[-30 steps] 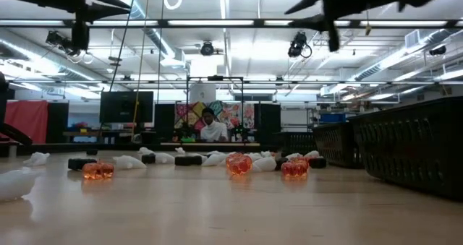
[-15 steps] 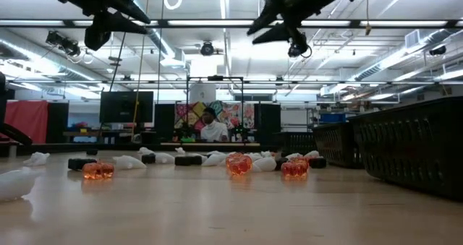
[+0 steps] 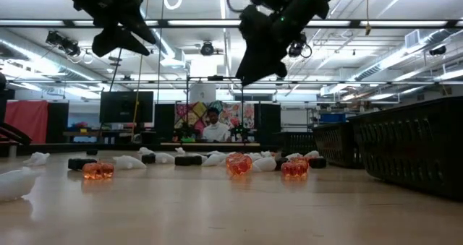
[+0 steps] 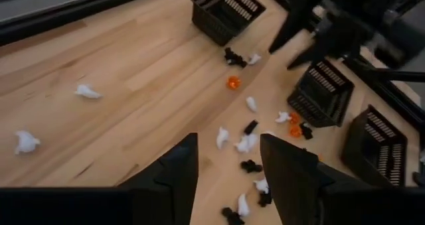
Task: Sort Halloween decoration
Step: Put the white ghost toy into the top black bin
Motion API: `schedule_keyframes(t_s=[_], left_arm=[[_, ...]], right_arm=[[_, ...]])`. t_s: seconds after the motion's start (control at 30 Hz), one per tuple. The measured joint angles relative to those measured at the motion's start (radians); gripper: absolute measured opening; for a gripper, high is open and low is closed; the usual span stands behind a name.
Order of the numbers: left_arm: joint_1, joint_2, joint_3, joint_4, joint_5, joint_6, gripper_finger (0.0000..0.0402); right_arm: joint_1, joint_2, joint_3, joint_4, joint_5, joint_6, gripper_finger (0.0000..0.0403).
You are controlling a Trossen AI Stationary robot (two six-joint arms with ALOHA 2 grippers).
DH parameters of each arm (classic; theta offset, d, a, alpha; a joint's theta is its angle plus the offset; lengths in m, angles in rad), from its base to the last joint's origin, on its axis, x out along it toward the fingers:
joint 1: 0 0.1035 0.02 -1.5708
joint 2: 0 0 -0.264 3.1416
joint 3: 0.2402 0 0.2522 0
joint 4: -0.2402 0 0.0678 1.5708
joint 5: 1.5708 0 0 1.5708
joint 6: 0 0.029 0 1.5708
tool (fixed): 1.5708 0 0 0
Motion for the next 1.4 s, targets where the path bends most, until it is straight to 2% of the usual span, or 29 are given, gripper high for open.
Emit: schedule_keyframes(t_s=[0.13, 0.27, 0.43, 0.9, 1.07, 1.2, 1.4], left_arm=[[0.02, -0.001, 0.0, 0.002, 0.0, 0.002, 0.0172], [0.043, -0.001, 0.0, 0.019, -0.03, 0.022, 0.0172], [0.07, -0.001, 0.0, 0.057, -0.054, 0.033, 0.0172], [0.076, -0.001, -0.001, 0.069, -0.054, 0.024, 0.0172], [0.076, -0.001, -0.001, 0.069, -0.054, 0.023, 0.0172], [0.076, -0.001, -0.001, 0.069, -0.054, 0.023, 0.0172], [0.076, -0.001, -0.001, 0.082, -0.062, 0.023, 0.0172]], right_arm=[[0.015, 0.049, 0.0, -0.057, -0.019, -0.078, 0.0225], [0.033, 0.095, 0.0, -0.082, 0.007, -0.188, 0.0279], [0.049, 0.152, 0.0, -0.104, 0.023, -0.283, 0.0305], [0.062, 0.279, 0.0, -0.131, 0.123, -0.421, 0.0277], [0.065, 0.302, 0.005, -0.144, 0.128, -0.448, 0.0263], [0.066, 0.301, 0.003, -0.143, 0.135, -0.448, 0.024], [0.068, 0.303, 0.002, -0.147, 0.137, -0.457, 0.0184]])
